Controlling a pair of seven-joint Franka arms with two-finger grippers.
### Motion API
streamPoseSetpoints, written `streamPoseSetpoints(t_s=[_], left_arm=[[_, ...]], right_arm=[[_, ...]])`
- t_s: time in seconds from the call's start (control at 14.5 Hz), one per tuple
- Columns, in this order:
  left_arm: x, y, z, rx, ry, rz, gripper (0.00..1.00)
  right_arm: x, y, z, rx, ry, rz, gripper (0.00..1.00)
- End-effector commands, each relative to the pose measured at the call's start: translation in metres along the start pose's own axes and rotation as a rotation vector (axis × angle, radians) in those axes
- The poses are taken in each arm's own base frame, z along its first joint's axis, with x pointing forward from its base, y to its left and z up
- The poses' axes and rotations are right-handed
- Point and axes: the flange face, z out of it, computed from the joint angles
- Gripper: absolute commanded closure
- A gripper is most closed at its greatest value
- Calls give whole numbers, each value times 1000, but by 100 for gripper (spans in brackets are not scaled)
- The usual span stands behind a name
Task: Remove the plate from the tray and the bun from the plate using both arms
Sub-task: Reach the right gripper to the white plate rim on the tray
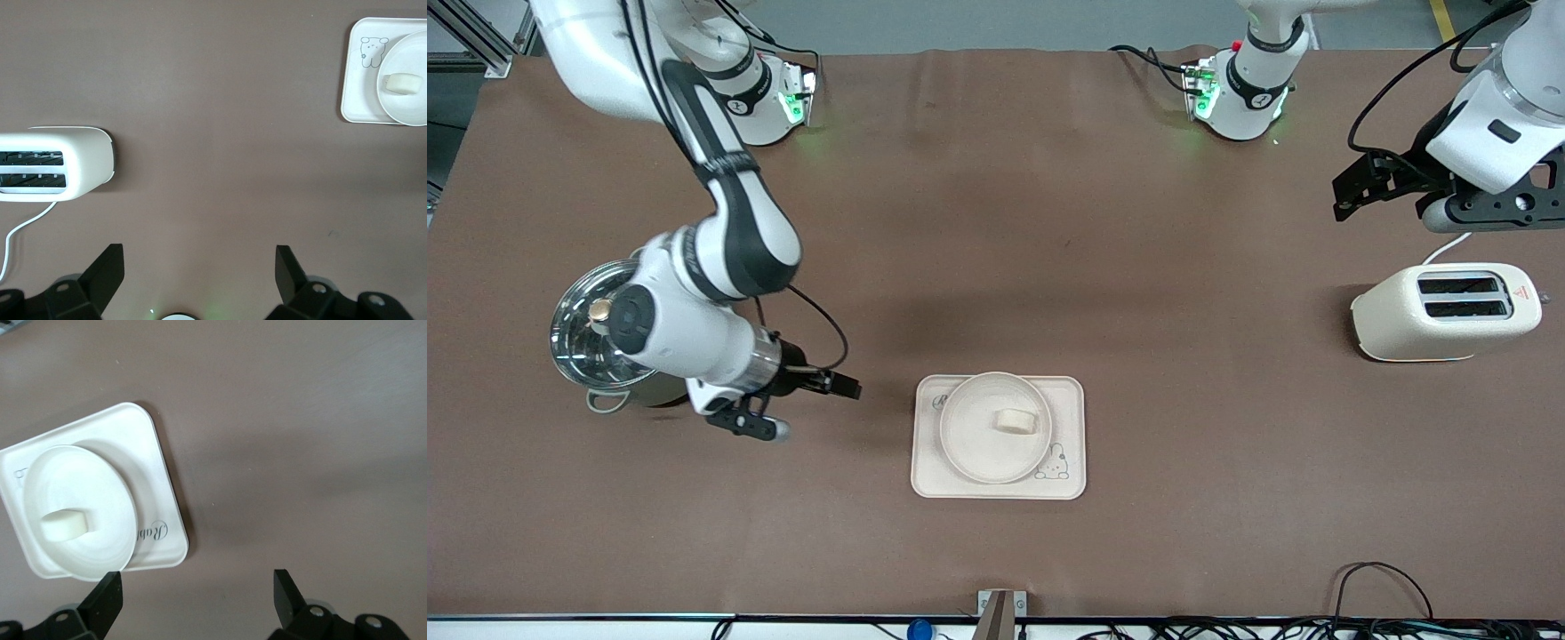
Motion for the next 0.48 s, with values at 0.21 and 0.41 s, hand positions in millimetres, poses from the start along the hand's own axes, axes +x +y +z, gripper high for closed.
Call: streamPoseSetpoints(t_s=[0.21, 0.41], left_arm=[[11, -2, 1, -3, 22, -11, 0], [12, -2, 0, -6, 27, -9, 0]], right_arm=[[-35, -57, 87, 69, -16, 3, 0], [-36, -63, 104, 82, 23, 7, 0]])
